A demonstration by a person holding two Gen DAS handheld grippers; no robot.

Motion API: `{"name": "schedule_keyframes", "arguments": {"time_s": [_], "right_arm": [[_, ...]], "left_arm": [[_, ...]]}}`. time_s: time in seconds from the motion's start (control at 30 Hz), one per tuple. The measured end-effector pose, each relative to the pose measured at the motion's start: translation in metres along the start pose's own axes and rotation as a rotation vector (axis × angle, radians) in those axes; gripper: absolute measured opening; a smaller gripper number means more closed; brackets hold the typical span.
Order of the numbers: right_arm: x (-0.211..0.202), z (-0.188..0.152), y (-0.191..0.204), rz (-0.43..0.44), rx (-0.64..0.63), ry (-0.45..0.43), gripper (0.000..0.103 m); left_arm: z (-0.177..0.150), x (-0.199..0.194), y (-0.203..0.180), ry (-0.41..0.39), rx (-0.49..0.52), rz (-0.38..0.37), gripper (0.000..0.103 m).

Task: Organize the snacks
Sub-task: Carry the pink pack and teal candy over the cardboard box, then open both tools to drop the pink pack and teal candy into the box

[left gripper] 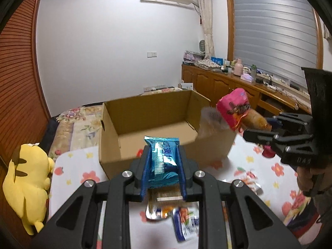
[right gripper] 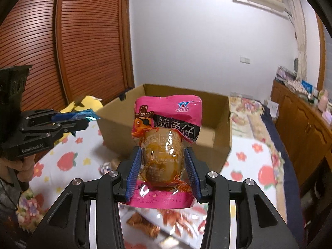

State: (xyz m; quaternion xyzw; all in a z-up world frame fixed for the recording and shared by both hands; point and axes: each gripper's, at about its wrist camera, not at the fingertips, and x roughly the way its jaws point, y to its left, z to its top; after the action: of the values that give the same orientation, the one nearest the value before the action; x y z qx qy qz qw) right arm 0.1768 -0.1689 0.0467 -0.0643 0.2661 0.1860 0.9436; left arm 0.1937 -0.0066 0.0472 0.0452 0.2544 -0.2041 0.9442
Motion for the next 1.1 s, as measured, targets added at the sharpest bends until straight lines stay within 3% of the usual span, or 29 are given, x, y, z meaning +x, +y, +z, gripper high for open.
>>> {"name": "schedule_keyframes", "arguments": {"time_s": [0.37,0.87,0.97,1.1], "right_arm": [[0.042,0.024,-0.009,-0.031,-0.032,0.036,0.042],[0.097,0.045,-0.045,-0.060,0.033,0.106,0.043],[0.106,0.045,-0.045,-0.069,0.035,0.118,0.046],[0.110,0.044,-0.045,-0.075,0.030,0.111,0.046]], "left_arm": [[0.027,0.040,0.019,0.012,-0.023,0.048,0.021],[0.036,0.091,0.029,0.056,-0.051,0.089,0.022],[0.034,0.098,0.029,0.070,-0.053,0.100,0.026],[0.032,0.103,0.030,0.076,-0.056,0.104,0.042]]}}
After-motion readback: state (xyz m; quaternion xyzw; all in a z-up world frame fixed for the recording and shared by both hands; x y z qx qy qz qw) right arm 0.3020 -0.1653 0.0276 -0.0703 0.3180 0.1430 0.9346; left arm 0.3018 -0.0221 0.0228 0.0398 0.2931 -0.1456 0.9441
